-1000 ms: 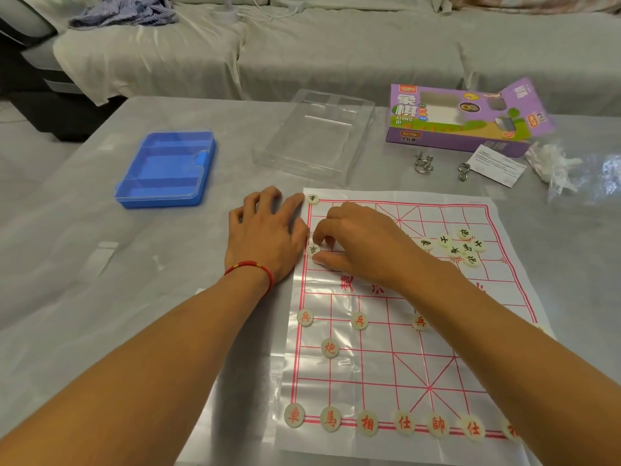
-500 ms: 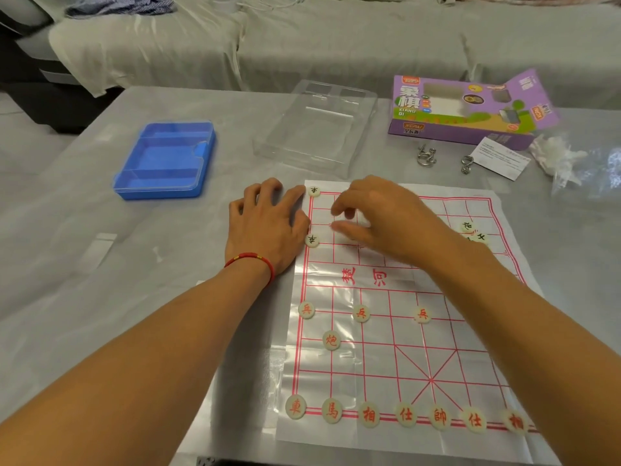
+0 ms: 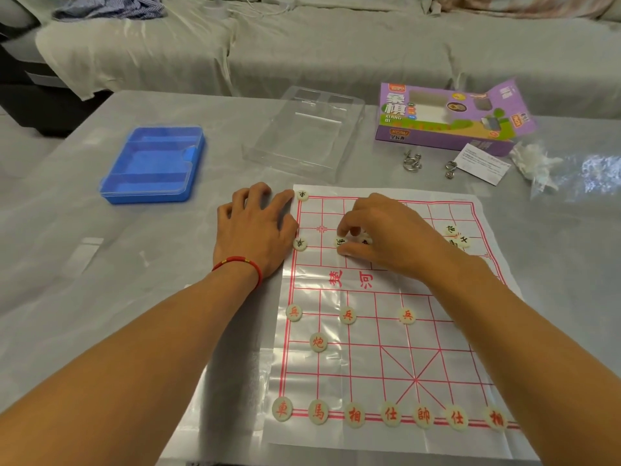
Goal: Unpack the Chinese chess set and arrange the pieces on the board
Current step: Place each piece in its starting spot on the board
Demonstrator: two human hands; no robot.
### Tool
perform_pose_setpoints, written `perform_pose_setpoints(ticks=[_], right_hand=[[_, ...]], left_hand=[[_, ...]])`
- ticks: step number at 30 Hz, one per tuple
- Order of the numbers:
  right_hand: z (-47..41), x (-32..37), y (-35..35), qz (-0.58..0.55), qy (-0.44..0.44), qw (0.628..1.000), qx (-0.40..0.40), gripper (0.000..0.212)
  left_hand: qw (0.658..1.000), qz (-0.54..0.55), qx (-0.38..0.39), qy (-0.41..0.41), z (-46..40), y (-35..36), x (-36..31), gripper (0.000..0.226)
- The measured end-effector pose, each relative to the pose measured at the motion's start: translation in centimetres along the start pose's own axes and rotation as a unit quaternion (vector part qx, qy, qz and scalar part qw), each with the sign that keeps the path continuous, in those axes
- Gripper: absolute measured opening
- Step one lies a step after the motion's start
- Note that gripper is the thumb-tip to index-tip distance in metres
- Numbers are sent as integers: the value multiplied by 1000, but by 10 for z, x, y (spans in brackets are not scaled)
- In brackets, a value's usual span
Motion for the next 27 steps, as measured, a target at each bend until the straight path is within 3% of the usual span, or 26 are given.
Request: perform_pose_setpoints(ticks=[10,14,18,27], right_hand=[[-56,-3,5,84,57,990,-98,41],[-60,-7,7,75,72,991,-78,45],[-56,-6,8,29,34,998,-51,36],[-72,-12,11,31,58,996,-67,28]], left_hand=[[1000,-6,0,-3,0,0,0,50],[1000,-5,-5,-1,0,-2,0,50],[1000,-7,3,-3,1,-2,0,51],[1000,-7,4,-5,1,-2,-1,52]])
Point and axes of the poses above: each hand's wrist, its own z-axis away from the middle knuckle, its own y-axis out of the palm, x = y × z, the point moved 7 cm from there along -z, towards the middle knuckle, and after that the axes turned 11 degrees about -x, right-handed, at the moved point
